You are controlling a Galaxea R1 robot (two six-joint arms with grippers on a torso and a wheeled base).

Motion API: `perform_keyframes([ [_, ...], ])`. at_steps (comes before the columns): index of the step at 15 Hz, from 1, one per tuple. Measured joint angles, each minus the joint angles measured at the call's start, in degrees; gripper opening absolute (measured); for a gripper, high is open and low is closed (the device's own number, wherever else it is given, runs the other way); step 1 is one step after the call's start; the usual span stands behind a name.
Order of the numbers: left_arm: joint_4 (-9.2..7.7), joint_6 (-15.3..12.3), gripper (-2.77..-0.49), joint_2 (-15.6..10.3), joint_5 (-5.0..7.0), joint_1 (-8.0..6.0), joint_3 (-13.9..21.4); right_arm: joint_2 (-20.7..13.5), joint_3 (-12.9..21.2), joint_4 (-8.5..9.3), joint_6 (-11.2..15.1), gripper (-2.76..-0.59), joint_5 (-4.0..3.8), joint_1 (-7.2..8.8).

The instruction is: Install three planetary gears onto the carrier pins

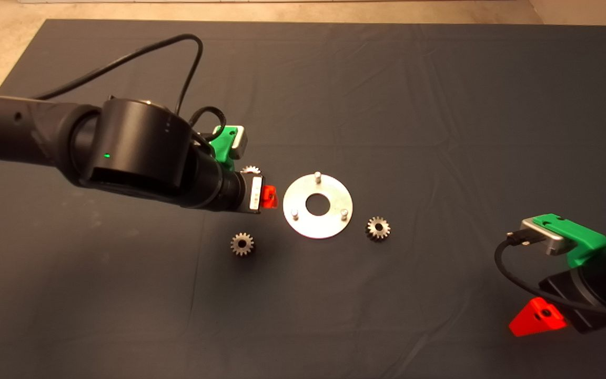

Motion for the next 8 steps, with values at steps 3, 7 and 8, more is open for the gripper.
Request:
perform_keyframes([
  [3, 1.61, 0.68, -0.51, 0.96, 0.03, 1.74, -2.38, 0.2, -0.01, 0.01, 0.0, -0.63, 0.06, 0.0],
  [7, 1.86, 6.05, -0.51, 1.76, -0.22, 4.48, -7.66, 0.22, -0.01, -0.01, 0.0, -0.63, 0.0, 0.0],
  [8, 1.83, 7.2, -0.51, 2.58, -0.16, 4.98, -9.34, 0.2, -0.01, -0.01, 0.0, -0.63, 0.0, 0.0],
])
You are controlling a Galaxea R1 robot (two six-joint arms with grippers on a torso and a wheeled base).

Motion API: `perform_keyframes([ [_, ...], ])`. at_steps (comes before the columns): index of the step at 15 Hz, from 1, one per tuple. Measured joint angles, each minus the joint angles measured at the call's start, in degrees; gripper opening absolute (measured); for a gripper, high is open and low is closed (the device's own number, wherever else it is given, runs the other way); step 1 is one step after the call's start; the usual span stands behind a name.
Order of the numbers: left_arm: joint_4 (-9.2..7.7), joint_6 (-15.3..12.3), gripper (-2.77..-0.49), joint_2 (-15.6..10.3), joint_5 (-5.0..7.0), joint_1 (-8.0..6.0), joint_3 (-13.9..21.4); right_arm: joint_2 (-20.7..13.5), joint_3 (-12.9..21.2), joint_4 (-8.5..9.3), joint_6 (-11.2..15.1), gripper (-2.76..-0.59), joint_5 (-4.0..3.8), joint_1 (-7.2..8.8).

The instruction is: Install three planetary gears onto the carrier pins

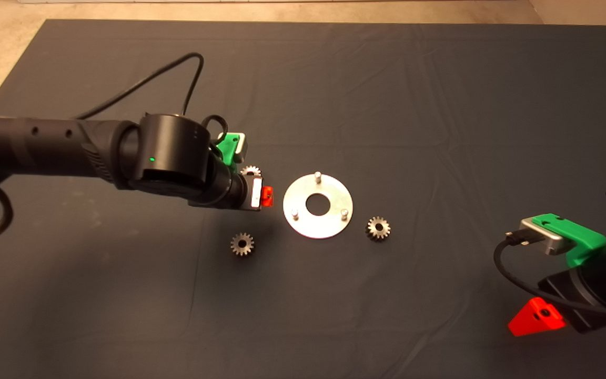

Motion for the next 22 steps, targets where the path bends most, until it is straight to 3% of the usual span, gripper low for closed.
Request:
perform_keyframes([
  [2, 0.09, 0.77, -0.51, 1.55, -0.17, 0.06, -2.45, 0.13, 0.0, 0.0, 0.0, -0.63, 0.06, -0.02],
  [5, 0.06, 3.03, -0.51, 2.33, -4.16, 0.06, -5.15, 0.11, 0.01, 0.01, 0.01, -0.63, -0.01, -0.2],
  [6, 0.16, 3.38, -0.51, 2.24, -4.72, 0.06, -6.25, 0.13, 0.0, 0.0, 0.01, -0.63, -0.02, -0.17],
  [15, 0.14, 6.1, -0.51, 2.39, -5.1, 0.09, -10.64, 0.13, 0.0, 0.0, 0.03, -0.63, 0.02, -0.17],
  [21, 0.17, 8.77, -0.51, 6.32, -5.18, 0.09, -15.77, 0.13, 0.0, 0.01, 0.01, -0.63, 0.09, -0.84],
  [22, 0.17, 8.9, -0.51, 6.49, -5.66, 0.09, -16.18, 0.13, 0.01, 0.02, 0.04, -0.63, 0.0, -0.96],
])
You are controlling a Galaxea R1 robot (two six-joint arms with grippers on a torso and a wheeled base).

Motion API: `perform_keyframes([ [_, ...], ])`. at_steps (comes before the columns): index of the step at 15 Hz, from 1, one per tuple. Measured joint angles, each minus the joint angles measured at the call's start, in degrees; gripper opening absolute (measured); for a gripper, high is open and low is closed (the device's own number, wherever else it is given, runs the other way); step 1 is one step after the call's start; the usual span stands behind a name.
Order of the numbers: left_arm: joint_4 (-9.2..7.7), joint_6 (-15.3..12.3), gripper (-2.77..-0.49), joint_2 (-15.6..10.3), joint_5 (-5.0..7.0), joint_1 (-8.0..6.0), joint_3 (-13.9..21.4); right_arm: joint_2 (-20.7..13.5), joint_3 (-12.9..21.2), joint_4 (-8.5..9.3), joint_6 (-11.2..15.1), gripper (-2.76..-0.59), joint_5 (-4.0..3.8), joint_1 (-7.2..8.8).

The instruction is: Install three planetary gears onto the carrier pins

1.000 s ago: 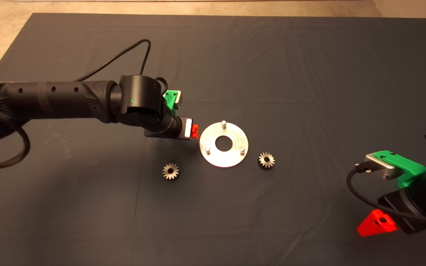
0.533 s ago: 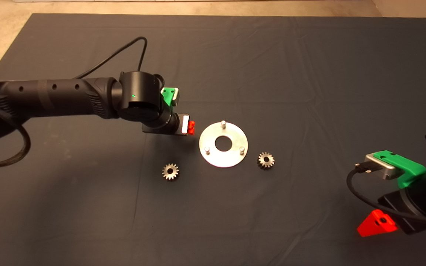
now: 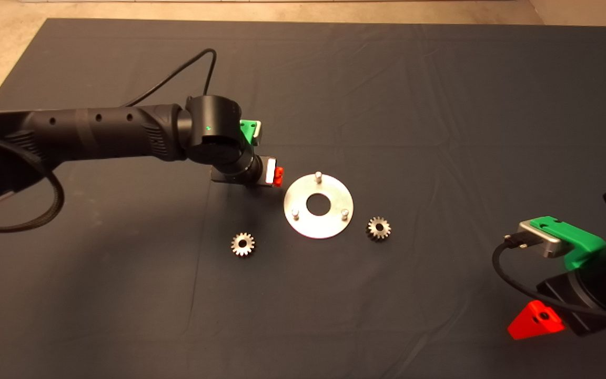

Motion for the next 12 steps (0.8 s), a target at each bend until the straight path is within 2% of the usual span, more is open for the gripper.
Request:
perform_keyframes([
  [2, 0.0, 0.24, -0.54, -0.12, -0.55, 0.0, -0.16, 0.0, -0.01, 0.0, 0.0, -0.63, -0.02, -0.04],
  [5, 0.0, 0.68, -0.58, -0.67, -0.5, 0.0, -0.51, 0.0, -0.01, -0.02, 0.0, -0.63, 0.02, -0.33],
  [7, 0.0, 0.94, -0.72, -0.61, -0.55, 0.0, -0.63, 0.0, -0.01, 0.0, 0.0, -0.63, 0.0, -0.33],
  [9, -0.01, 1.23, -0.73, -0.52, -0.6, 0.0, -0.85, 0.0, -0.01, 0.0, 0.0, -0.63, 0.0, -0.33],
  [12, 0.0, 1.24, -0.88, -0.56, -0.55, 0.0, -1.89, 0.0, -0.01, -0.02, 0.0, -0.63, 0.01, -0.33],
])
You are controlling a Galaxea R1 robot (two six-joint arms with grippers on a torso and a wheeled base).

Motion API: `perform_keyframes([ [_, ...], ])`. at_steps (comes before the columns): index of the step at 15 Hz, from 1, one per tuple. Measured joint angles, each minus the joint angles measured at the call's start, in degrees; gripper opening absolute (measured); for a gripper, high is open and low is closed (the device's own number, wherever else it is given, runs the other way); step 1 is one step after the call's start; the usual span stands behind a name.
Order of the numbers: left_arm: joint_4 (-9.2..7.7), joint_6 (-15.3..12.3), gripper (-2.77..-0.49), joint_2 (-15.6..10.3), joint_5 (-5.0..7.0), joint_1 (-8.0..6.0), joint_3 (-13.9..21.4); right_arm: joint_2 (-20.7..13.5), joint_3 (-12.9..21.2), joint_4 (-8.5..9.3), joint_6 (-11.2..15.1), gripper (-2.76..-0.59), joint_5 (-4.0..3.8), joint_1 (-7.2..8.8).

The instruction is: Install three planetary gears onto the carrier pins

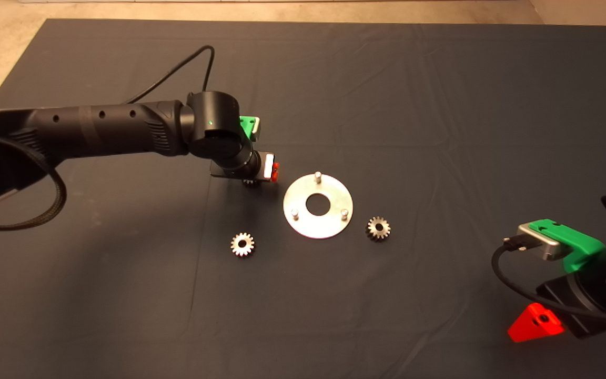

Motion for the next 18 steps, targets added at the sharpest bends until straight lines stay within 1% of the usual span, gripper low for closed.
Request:
perform_keyframes([
  [1, 0.0, 0.02, -0.88, 0.0, -0.02, 0.0, 0.0, 0.0, 0.0, 0.0, 0.0, -0.63, -0.01, 0.0],
  [2, 0.0, 0.05, -0.97, 0.02, -0.02, 0.0, 0.0, 0.0, 0.0, 0.0, 0.0, -0.63, 0.02, -0.01],
  [5, 0.0, 0.05, -1.06, 0.01, -0.01, 0.0, 0.0, 0.0, 0.0, 0.0, 0.0, -0.63, -0.03, -0.31],
  [6, 0.0, 0.13, -1.17, 0.01, -0.02, 0.0, 0.0, 0.0, 0.0, 0.0, 0.0, -0.63, -0.01, -0.3],
  [9, 0.0, 0.21, -1.18, 0.04, -0.02, 0.0, -0.09, 0.0, 0.0, 0.02, 0.0, -0.63, -0.01, -0.32],
  [11, 0.02, 0.2, -1.18, 0.04, -0.09, 0.0, -0.85, 0.0, 0.0, 0.02, 0.0, -0.63, -0.01, -0.32],
  [13, 0.0, 0.21, -1.18, 0.06, -0.5, 0.0, -1.16, 0.0, 0.0, 0.0, 0.0, -0.63, -0.01, -0.32],
  [14, 0.0, 0.22, -1.26, 0.06, -0.8, 0.0, -1.35, 0.0, 0.0, 0.02, 0.0, -0.63, -0.01, -0.31],
  [15, 0.02, 0.22, -1.3, 0.04, -0.85, 0.0, -1.49, 0.0, 0.0, 0.02, 0.0, -0.63, -0.01, -0.32],
  [18, 0.0, 0.22, -1.31, 0.04, -0.88, 0.0, -1.5, 0.0, 0.0, 0.02, 0.0, -0.63, -0.01, -0.3],
])
